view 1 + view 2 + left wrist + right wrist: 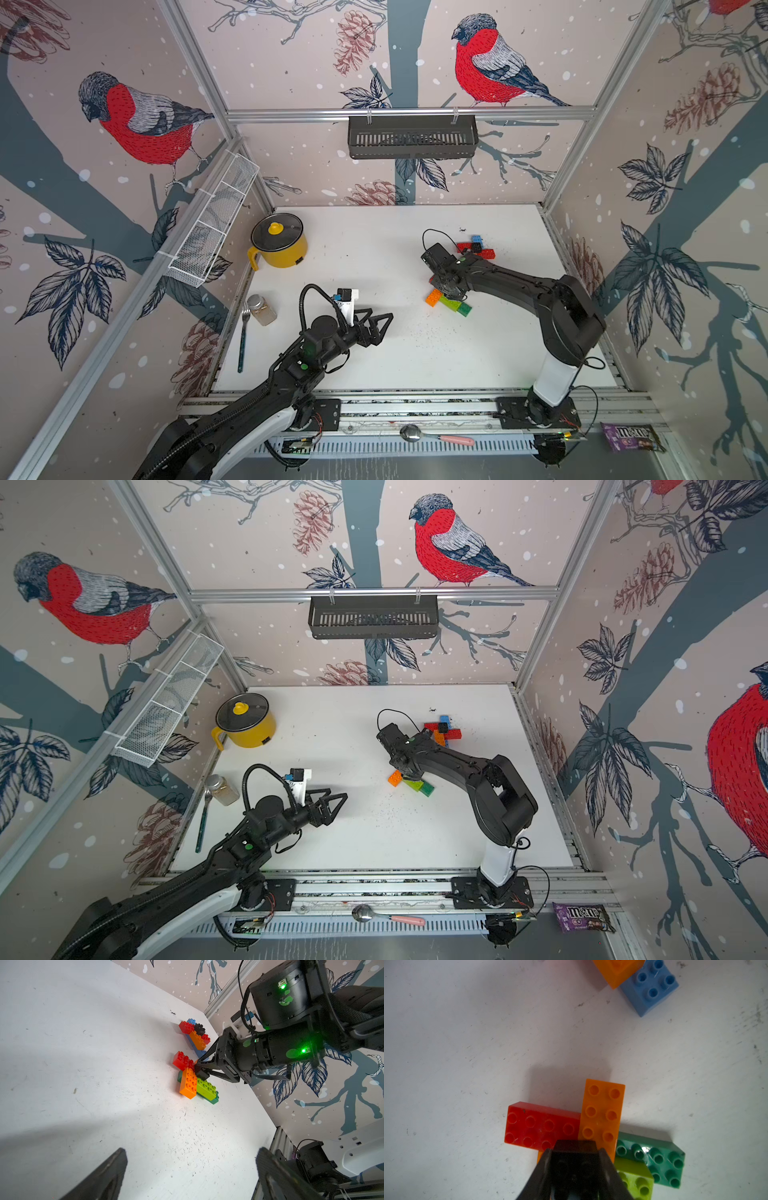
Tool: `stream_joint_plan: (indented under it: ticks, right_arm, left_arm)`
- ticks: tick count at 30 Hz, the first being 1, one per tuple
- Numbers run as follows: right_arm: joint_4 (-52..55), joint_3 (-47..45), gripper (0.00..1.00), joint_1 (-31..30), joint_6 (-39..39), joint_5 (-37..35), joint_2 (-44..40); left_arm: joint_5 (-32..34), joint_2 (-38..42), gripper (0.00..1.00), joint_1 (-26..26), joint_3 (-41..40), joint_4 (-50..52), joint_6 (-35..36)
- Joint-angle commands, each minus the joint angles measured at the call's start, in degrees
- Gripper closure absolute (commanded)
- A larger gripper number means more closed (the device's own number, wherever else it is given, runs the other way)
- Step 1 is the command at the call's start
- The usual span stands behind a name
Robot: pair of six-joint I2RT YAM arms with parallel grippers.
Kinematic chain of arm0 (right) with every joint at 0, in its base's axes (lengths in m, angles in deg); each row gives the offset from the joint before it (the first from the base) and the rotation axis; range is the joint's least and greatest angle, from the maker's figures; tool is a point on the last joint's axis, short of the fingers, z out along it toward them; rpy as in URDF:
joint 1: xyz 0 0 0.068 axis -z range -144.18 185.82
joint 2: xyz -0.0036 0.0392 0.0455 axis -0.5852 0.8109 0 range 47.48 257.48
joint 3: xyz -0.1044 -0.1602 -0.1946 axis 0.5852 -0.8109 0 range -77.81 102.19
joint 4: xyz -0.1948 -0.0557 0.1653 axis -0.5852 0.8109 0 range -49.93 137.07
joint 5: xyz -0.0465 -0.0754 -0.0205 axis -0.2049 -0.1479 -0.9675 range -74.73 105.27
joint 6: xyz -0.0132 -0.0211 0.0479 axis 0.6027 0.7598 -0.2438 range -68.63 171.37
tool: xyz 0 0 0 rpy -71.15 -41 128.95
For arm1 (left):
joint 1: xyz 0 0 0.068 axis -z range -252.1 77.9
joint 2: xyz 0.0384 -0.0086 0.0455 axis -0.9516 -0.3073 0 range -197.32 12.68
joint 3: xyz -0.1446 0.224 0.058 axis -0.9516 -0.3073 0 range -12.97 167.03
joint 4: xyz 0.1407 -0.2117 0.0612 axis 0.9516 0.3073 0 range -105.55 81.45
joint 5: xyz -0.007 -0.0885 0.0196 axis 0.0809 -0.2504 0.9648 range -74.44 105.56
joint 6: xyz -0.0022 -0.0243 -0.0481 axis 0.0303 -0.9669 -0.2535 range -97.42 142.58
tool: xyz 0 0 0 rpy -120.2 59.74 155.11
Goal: Assemble a small pinwheel with lego
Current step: Assemble the lego brick with the lego brick.
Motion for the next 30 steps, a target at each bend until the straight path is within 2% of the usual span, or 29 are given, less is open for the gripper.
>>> stream_joint_plan:
  ticks: [1, 6, 17, 26, 30]
  right_arm:
    - [1.9, 0.5, 0.69, 0.1, -1.6, 0.1, 0.6]
    - [2.6, -0.6, 0.69, 0.2, -2.7, 0.2, 0.5]
    - [8.5, 3.0, 0.7, 0.0, -7.3, -0.2, 4.7]
    - [8.2, 2.3, 0.7, -2.6, -8.8, 0.4, 6.1]
    - [9.6, 3.0, 0.7, -3.9, -9.2, -1.5, 6.2]
  left_arm:
    - [-0.1, 0.0, 0.03, 0.1, 0.0, -2.9, -0.6]
    - [0.3, 0.6, 0.03, 0.1, -0.1, -2.5, -0.5]
    - [0.6, 1.0, 0.03, 0.0, 0.0, -1.7, -0.8]
    - [2.0, 1.8, 0.03, 0.0, -0.1, -0.4, -1.4]
    - [2.1, 1.7, 0.03, 0.1, 0.0, -0.1, -1.6]
